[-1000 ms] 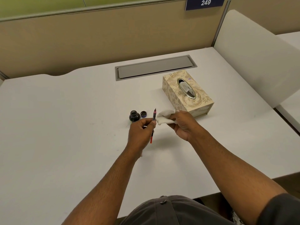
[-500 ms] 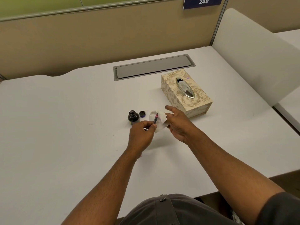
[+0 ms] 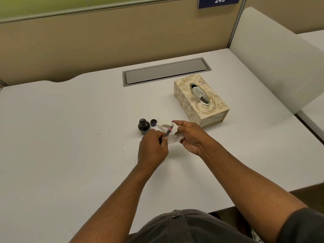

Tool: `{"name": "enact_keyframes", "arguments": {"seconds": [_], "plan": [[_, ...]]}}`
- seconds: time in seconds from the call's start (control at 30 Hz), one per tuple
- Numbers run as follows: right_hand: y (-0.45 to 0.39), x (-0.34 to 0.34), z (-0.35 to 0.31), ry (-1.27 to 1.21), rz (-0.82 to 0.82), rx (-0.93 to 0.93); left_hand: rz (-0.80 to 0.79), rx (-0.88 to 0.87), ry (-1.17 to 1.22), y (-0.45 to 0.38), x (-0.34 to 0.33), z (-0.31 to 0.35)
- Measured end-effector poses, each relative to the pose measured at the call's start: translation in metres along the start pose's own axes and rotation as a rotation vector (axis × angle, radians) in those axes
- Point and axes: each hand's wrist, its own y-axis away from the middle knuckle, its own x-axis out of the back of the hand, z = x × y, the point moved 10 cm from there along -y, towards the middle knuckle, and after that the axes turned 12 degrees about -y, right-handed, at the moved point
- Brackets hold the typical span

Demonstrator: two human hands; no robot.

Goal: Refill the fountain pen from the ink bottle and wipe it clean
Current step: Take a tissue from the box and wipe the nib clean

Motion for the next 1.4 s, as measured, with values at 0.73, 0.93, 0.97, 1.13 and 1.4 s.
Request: {"name": "enact_keyframes", "arguments": {"seconds": [0.73,0.93,0.97,1.13,1.4], "plan": [[0.000,0.005,0.010,-0.130,0.038,-0.095,0.358,-0.414,-0.492,0.024,0.015,0.040],[0.000,0.005,0.008,-0.144,0.052,-0.098,0.394,-0.415,-0.517,0.025,0.020,0.038],[0.001,0.006,0.007,-0.163,0.055,-0.100,0.396,-0.410,-0.520,0.025,0.021,0.037],[0.004,0.009,-0.004,-0.298,0.052,-0.070,0.404,-0.332,-0.461,0.022,0.024,0.019],[0.006,0.017,-0.021,0.100,0.058,0.086,-0.054,0.266,0.455,0.008,-0.003,-0.024]]}}
